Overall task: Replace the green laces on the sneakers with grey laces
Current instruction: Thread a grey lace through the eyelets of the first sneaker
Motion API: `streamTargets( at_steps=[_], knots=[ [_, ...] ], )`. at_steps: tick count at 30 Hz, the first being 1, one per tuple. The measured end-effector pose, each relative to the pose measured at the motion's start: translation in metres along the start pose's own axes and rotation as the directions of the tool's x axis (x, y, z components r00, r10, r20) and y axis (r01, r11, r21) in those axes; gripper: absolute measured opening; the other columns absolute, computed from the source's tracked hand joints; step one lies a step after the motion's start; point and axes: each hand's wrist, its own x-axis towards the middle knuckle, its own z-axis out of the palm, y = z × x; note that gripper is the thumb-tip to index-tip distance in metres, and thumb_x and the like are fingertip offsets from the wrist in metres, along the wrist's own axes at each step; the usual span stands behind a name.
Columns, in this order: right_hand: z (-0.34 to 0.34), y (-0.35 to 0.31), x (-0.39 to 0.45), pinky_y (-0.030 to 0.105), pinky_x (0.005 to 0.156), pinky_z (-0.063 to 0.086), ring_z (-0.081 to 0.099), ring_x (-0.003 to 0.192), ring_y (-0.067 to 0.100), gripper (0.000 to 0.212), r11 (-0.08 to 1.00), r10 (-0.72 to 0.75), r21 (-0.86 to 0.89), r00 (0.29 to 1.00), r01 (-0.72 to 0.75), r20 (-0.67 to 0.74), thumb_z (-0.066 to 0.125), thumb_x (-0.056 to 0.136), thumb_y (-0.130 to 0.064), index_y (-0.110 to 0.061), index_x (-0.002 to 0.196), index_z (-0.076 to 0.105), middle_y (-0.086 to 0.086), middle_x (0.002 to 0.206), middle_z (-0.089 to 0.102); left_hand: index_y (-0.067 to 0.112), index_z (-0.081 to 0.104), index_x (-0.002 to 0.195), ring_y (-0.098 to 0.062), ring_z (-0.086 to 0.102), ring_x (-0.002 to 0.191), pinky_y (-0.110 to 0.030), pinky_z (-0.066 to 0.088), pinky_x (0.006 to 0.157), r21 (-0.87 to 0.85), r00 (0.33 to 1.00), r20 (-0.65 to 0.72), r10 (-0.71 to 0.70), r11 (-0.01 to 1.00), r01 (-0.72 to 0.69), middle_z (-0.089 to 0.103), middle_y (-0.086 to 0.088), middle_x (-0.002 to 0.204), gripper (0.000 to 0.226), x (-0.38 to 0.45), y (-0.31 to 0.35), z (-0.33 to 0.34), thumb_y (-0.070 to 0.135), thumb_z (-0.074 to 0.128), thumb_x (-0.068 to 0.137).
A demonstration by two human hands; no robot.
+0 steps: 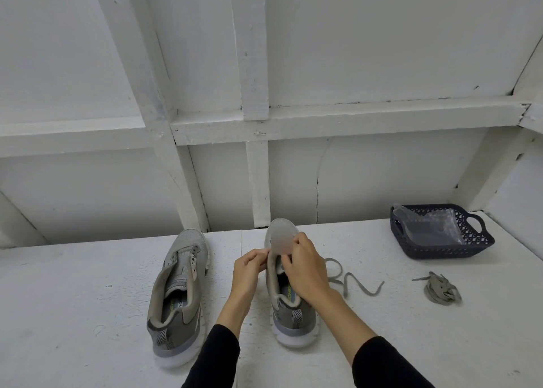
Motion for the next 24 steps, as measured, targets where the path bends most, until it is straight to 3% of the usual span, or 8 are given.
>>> streamTargets(
  at_steps=[5, 9, 14, 18, 21, 24],
  knots=[
    [0.002, 0.0, 0.001, 0.027, 0.068, 0.035, 0.048, 0.095, 0.018, 0.013, 1.0, -0.004, 0.006, 0.999, 0.004, 0.035, 0.041, 0.101, -0.024, -0.02, 0.09, 0.035, -0.006, 0.1, 0.034, 0.006, 0.075, 0.091, -0.018, 0.071, 0.094, -0.025, 0.053, 0.087, 0.025, 1.0, -0.003, 0.027, 0.999, -0.027, 0.075, -0.005, 0.093, 0.019, 0.0, -0.002, -0.001, 0.006, 0.056, 0.093],
    [0.006, 0.001, 0.004, 0.028, 0.067, 0.039, 0.043, 0.103, 0.016, 0.013, 1.0, -0.006, -0.003, 0.999, 0.006, 0.042, 0.042, 0.101, -0.024, -0.02, 0.091, 0.035, -0.004, 0.108, 0.034, 0.01, 0.073, 0.096, -0.017, 0.072, 0.091, -0.027, 0.054, 0.084, 0.07, 0.999, 0.003, 0.04, 0.997, -0.04, 0.076, -0.003, 0.091, 0.016, 0.004, -0.004, -0.003, 0.007, 0.058, 0.093],
    [0.017, 0.01, 0.007, 0.026, 0.071, 0.044, 0.041, 0.106, 0.01, 0.015, 0.996, 0.048, 0.071, 0.999, -0.049, 0.013, 0.051, 0.099, -0.026, -0.016, 0.098, 0.062, -0.01, 0.109, 0.037, 0.017, 0.073, 0.098, -0.017, 0.07, 0.095, -0.035, 0.054, 0.091, 0.196, 0.993, 0.07, 0.09, 0.975, -0.102, 0.076, 0.0, 0.093, 0.012, 0.013, -0.006, -0.006, 0.018, 0.062, 0.094],
    [0.022, 0.015, 0.006, 0.022, 0.077, 0.044, 0.044, 0.106, 0.009, 0.016, 0.975, 0.11, 0.195, 0.994, -0.108, 0.002, 0.056, 0.096, -0.025, -0.015, 0.103, 0.067, -0.01, 0.107, 0.038, 0.012, 0.073, 0.1, -0.017, 0.068, 0.098, -0.024, 0.053, 0.085, 0.21, 0.989, 0.1, 0.112, 0.969, -0.131, 0.075, -0.001, 0.096, 0.013, 0.015, -0.004, -0.005, 0.015, 0.061, 0.095],
    [0.022, 0.016, 0.005, 0.02, 0.077, 0.042, 0.045, 0.105, 0.008, 0.012, 0.958, 0.14, 0.255, 0.99, -0.129, -0.025, 0.06, 0.094, -0.025, -0.018, 0.102, 0.067, -0.008, 0.108, 0.041, 0.013, 0.074, 0.093, -0.017, 0.069, 0.096, -0.026, 0.053, 0.085, 0.238, 0.991, 0.052, 0.122, 0.962, -0.131, 0.075, 0.0, 0.093, 0.012, 0.015, -0.004, -0.001, 0.018, 0.062, 0.094],
    [0.022, 0.019, 0.002, 0.024, 0.081, 0.044, 0.05, 0.105, 0.012, 0.019, 0.931, 0.212, 0.311, 0.977, -0.192, -0.033, 0.065, 0.09, -0.023, -0.021, 0.108, 0.059, -0.007, 0.109, 0.039, 0.017, 0.072, 0.089, -0.017, 0.07, 0.093, -0.037, 0.053, 0.092, 0.285, 0.993, -0.038, 0.114, 0.954, -0.098, 0.074, 0.002, 0.093, 0.013, 0.017, -0.004, 0.0, 0.021, 0.061, 0.094]
  ],
)
